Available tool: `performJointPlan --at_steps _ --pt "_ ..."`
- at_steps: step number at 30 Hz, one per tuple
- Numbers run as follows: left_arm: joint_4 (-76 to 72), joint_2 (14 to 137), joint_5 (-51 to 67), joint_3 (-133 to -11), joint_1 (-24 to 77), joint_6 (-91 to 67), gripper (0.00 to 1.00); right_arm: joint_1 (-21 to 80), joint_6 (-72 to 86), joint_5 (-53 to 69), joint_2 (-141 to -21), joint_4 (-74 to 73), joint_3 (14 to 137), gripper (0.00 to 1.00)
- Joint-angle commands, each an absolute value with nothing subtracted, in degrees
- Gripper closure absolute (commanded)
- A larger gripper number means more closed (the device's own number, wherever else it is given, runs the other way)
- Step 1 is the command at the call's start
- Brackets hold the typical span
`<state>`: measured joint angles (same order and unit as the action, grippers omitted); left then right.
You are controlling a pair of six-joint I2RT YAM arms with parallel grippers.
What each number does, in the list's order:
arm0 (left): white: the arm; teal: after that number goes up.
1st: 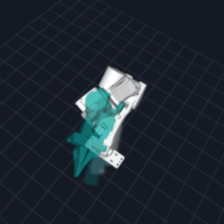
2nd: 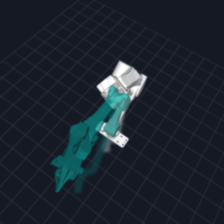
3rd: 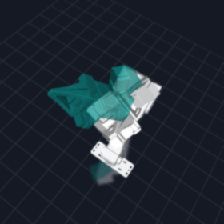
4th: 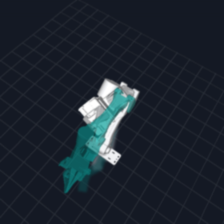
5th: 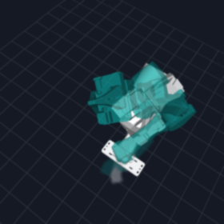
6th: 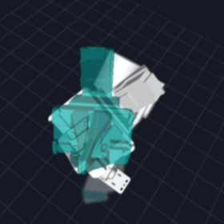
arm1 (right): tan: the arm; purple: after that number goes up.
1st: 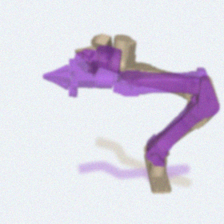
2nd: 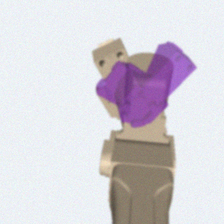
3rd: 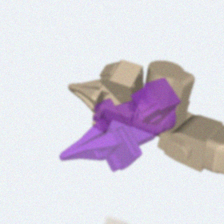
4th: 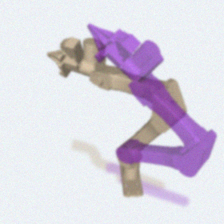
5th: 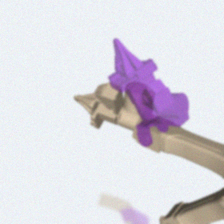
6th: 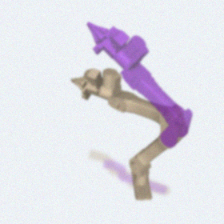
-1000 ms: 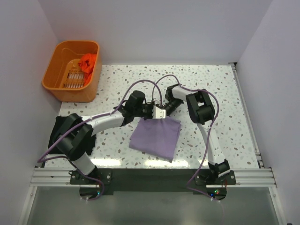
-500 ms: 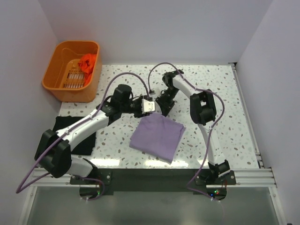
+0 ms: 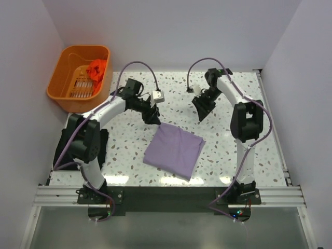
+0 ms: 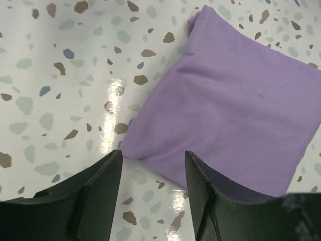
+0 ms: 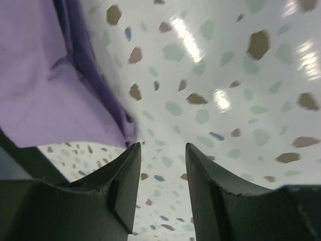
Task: Fold and stack the t-shirts
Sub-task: Fold the tshirt
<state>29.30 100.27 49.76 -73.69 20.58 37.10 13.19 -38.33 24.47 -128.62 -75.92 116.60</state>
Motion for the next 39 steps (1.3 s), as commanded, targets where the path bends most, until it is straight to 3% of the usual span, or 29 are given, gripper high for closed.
performJointPlan --at_steps 1,10,21,28,31,37,39 --pt "37.2 106.4 54.5 -81.0 20.1 38.7 0.42 14.2 -37.5 29.9 -123.6 -86.1 108.6 0.55" --pt "41.1 118.5 54.5 -89.3 20.0 40.4 0.42 14.2 -37.0 36.3 -123.5 -82.2 101.1 0.49" --pt "43.4 122.6 55.6 -91.8 20.0 42.2 0.44 14.3 -39.7 31.5 -123.1 -79.1 93.3 0.51" --pt "43.2 122.8 55.6 -91.5 20.0 42.5 0.62 14.4 -40.1 31.6 -121.7 -81.6 96.4 0.76" --pt "42.6 122.9 55.6 -91.4 20.0 42.4 0.72 14.3 -39.9 31.4 -120.8 -82.6 97.3 0.98" --pt "42.4 122.4 54.9 -91.8 19.8 41.8 0.99 14.2 -39.6 30.4 -116.7 -87.1 98.7 1.00" --pt "40.5 121.4 54.5 -91.0 19.3 40.4 1.00 13.8 -39.2 27.3 -113.9 -86.7 96.3 1.00"
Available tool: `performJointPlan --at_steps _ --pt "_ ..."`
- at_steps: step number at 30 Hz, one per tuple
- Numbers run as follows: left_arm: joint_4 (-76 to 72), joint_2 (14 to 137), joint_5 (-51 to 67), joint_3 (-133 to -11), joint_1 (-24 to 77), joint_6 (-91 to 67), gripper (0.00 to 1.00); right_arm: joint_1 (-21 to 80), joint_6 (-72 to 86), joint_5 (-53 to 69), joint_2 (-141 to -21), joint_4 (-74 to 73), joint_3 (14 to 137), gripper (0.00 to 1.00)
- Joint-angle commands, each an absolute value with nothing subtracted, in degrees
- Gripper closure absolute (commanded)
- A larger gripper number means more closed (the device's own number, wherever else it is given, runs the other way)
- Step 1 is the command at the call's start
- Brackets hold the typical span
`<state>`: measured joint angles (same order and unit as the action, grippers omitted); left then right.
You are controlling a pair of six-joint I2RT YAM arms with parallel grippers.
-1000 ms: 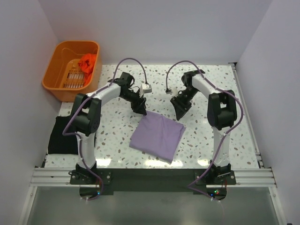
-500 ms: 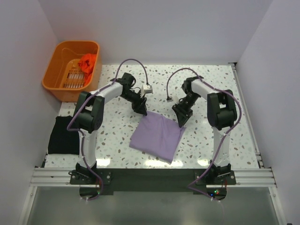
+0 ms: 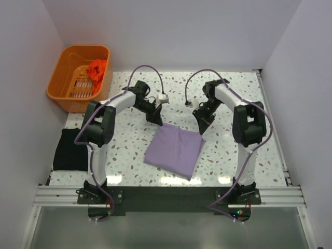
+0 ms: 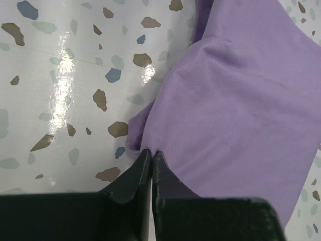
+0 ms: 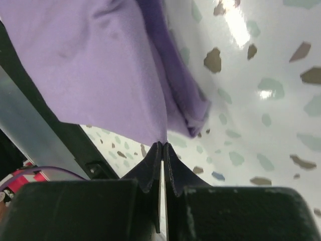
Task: Fold and stack the t-shirts
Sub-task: Fold the tshirt
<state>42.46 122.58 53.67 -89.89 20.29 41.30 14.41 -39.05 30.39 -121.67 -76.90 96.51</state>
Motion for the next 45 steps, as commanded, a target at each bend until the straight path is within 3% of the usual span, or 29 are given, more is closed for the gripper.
performJointPlan --at_steps 1,8,15,24,25,26,27,28,30,33,35,39,45 --pt "40.1 120.9 54.6 -90.7 19.2 40.2 1.00 13.6 -39.1 25.9 -113.3 -86.4 95.3 1.00" --pt "37.7 120.0 52.7 -89.5 18.5 37.8 1.00 11.9 -35.2 15.5 -115.0 -77.4 90.4 1.00" --pt "32.1 122.6 45.4 -89.2 18.3 31.9 1.00 11.9 -30.2 9.4 -124.4 -67.7 99.1 1.00" --pt "27.1 124.1 38.8 -90.3 15.7 24.4 1.00 12.0 -28.0 9.4 -130.5 -65.8 111.2 1.00" --pt "26.5 123.2 38.8 -90.2 15.5 23.6 0.92 12.0 -27.7 9.7 -131.1 -65.9 112.1 1.00" --pt "26.1 123.2 39.2 -90.1 15.2 22.9 0.92 12.0 -27.4 10.0 -131.3 -65.9 113.5 1.00" --pt "25.3 121.2 40.7 -89.8 14.3 21.7 0.80 12.0 -27.5 11.2 -131.5 -68.0 116.6 0.93" --pt "25.0 119.8 42.5 -88.8 13.9 21.4 0.75 11.9 -27.5 12.9 -131.0 -69.1 117.8 0.76" --pt "24.9 113.9 47.1 -86.9 13.5 21.1 0.63 11.8 -27.5 15.3 -128.4 -71.1 118.2 0.65" --pt "26.8 105.5 51.3 -81.1 14.9 20.7 0.49 12.0 -27.9 23.0 -120.8 -74.8 113.1 0.58" --pt "28.1 99.7 51.3 -74.9 16.6 20.8 0.47 12.0 -28.0 27.5 -115.2 -76.6 108.1 0.57" --pt "24.3 91.8 49.7 -61.4 21.3 12.9 0.45 12.7 -27.0 29.6 -107.2 -77.1 88.9 0.60" --pt "20.2 88.8 48.3 -48.7 23.7 3.4 0.46 12.7 -25.1 30.7 -103.6 -72.3 74.1 0.57"
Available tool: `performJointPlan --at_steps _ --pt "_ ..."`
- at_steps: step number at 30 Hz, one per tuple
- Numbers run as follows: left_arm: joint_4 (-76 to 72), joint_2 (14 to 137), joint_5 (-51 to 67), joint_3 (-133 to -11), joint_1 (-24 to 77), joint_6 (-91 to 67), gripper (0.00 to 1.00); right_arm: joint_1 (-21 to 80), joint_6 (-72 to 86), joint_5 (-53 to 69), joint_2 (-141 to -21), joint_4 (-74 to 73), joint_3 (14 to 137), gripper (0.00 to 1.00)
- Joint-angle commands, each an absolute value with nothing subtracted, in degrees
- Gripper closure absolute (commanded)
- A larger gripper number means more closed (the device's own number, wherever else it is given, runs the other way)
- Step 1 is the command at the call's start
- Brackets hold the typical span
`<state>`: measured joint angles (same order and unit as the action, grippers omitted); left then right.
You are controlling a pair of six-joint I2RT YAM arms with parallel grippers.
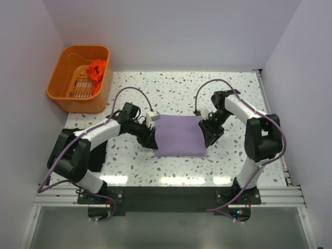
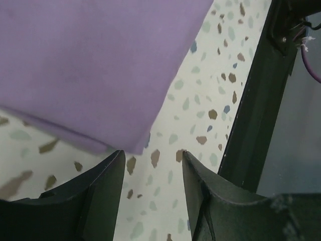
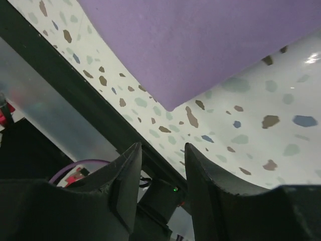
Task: Fold and stack the t-shirts
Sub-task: Fold the tshirt
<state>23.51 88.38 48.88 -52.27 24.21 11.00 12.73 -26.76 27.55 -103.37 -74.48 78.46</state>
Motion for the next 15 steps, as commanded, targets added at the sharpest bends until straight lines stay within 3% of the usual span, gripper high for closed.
performJointPlan --at_steps 1,15 --pt "20.2 88.8 47.7 -47.3 23.6 2.7 0.46 12.7 -24.8 30.9 -103.9 -71.6 73.2 0.55" --pt "16.1 94.7 44.2 -45.3 23.6 0.4 0.42 12.7 -21.7 35.5 -108.7 -64.2 68.1 0.53"
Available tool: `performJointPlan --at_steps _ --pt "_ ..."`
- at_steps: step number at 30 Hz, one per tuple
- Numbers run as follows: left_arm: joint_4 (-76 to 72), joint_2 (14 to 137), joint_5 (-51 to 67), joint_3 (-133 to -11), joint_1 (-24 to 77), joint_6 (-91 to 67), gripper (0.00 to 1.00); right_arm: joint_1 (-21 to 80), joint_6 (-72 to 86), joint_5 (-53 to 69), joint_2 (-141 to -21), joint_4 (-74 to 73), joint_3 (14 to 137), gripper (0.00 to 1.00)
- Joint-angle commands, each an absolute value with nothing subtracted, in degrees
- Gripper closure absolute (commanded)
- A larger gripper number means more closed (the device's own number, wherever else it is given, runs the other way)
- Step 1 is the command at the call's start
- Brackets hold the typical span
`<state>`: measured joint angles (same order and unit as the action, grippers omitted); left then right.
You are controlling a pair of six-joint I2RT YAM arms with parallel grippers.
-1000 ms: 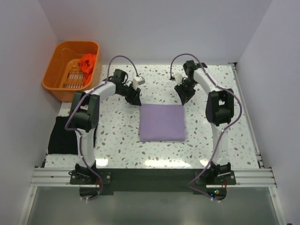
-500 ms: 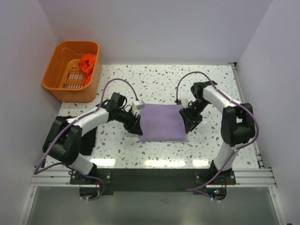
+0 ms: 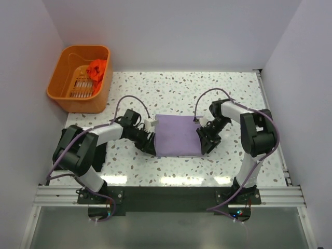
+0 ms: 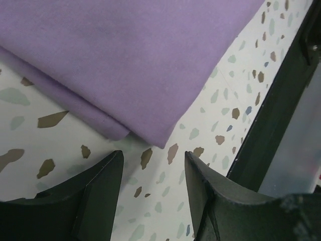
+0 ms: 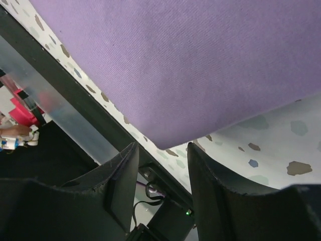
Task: Fold and stack the t-shirts
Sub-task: Fold the tshirt
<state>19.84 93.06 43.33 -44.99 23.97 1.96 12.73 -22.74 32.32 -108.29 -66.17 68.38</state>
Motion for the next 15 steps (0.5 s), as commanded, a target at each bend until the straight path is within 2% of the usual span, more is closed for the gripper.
performJointPlan --at_steps 1,5,8,9,11,12,13,14,15 --pt "15.8 95.1 44.8 -45.4 23.6 0.4 0.43 12.7 -21.8 35.7 -108.9 -64.2 67.9 0.53" --pt "13.3 97.3 49.4 -45.4 23.7 -1.4 0.48 12.8 -22.1 36.8 -109.5 -63.7 67.2 0.57" --pt "12.7 98.3 51.5 -45.3 23.8 -1.9 0.54 12.9 -22.0 37.3 -110.1 -63.1 67.0 0.65" --pt "12.8 98.3 51.6 -45.4 23.8 -1.8 0.57 12.9 -22.0 37.2 -110.5 -63.0 67.1 0.71" --pt "13.9 98.1 51.3 -45.7 23.8 -1.7 0.71 12.9 -22.1 37.0 -110.7 -62.8 67.6 0.81" --pt "14.8 98.1 51.1 -46.4 23.8 -0.8 0.77 12.9 -22.3 36.7 -110.9 -62.9 67.8 0.94" --pt "20.7 97.7 49.1 -49.0 22.8 3.0 0.95 12.8 -23.5 35.3 -111.0 -64.2 69.2 1.00" --pt "20.7 97.7 49.0 -49.0 22.8 3.1 0.95 12.8 -23.6 35.2 -110.9 -64.2 69.3 1.00" --pt "22.3 97.3 48.0 -49.6 22.0 4.0 1.00 12.9 -24.4 33.5 -110.7 -64.5 69.5 1.00"
